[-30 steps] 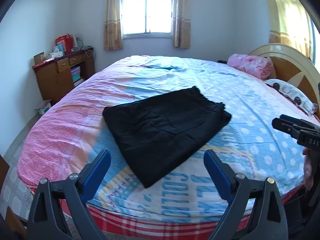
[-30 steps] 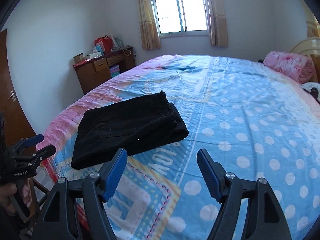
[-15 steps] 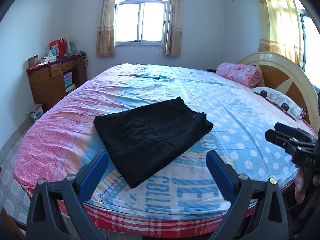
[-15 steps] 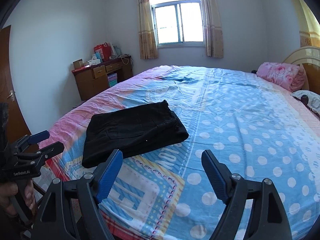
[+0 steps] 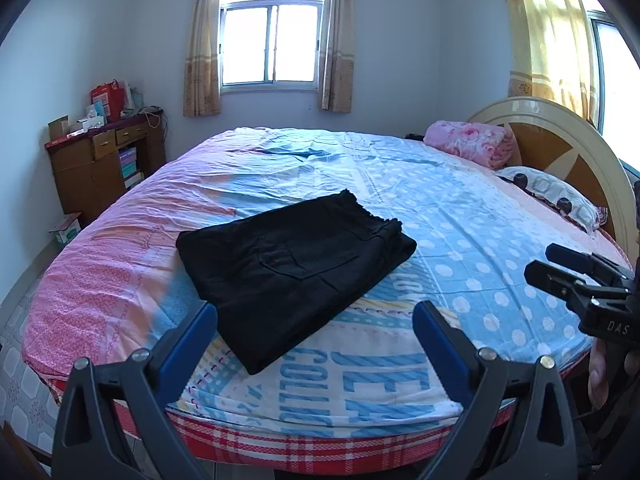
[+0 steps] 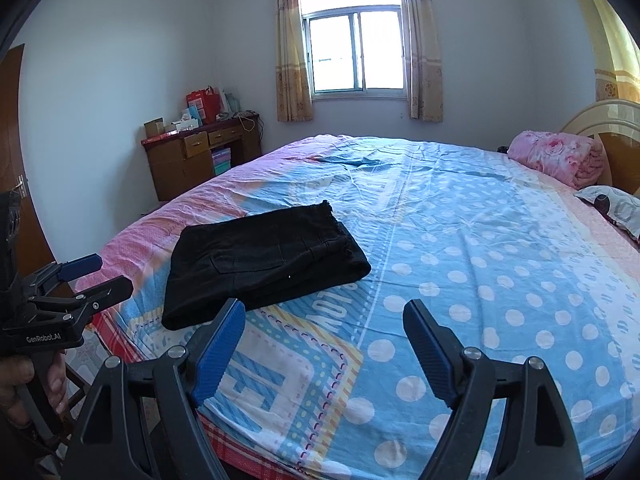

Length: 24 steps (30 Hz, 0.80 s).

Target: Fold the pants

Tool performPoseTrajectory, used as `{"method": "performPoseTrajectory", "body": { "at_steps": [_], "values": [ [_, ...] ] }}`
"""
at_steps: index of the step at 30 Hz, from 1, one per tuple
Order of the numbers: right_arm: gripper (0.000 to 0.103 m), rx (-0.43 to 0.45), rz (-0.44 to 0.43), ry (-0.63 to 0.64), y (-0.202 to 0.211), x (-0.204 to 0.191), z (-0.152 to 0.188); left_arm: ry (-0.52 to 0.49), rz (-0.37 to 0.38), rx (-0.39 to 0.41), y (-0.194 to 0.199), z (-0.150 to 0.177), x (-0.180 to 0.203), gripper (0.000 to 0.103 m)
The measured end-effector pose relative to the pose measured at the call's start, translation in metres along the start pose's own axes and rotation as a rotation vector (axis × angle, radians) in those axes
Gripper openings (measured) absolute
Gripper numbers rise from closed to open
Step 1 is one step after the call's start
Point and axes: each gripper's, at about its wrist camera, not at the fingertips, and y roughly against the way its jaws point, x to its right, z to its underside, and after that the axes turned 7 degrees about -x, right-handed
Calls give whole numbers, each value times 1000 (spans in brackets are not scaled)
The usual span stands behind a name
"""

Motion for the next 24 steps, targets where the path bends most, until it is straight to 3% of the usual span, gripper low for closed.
{"method": "performPoseTrajectory", "body": {
  "at_steps": [24],
  "values": [
    [82, 54, 25, 4, 17, -4, -3, -23, -13, 30, 11, -4, 9, 103]
  ]
}}
